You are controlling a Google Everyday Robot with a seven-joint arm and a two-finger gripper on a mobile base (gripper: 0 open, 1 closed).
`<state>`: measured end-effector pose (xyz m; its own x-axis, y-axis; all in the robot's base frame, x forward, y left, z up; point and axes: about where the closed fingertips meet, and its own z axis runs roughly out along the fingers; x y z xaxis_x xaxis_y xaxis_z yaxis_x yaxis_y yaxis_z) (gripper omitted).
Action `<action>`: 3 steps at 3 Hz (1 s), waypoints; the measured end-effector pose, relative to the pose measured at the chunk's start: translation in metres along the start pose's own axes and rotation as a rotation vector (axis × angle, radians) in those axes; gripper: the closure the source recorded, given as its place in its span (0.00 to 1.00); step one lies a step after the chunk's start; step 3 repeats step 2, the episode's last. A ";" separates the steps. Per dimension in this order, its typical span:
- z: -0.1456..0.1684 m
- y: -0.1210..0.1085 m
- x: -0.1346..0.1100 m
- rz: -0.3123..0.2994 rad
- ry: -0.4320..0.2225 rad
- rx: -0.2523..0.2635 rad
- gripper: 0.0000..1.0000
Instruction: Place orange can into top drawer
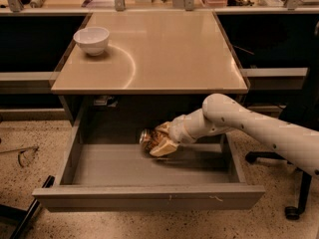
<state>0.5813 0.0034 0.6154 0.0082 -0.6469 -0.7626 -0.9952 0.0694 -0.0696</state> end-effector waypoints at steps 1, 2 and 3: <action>0.000 0.000 0.000 0.000 0.000 0.000 0.00; 0.000 0.000 0.000 0.000 0.000 0.000 0.00; 0.000 0.000 0.000 0.000 0.000 0.000 0.00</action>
Offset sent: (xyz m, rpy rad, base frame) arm 0.0000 0.0000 0.0000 0.0000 0.0000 0.0000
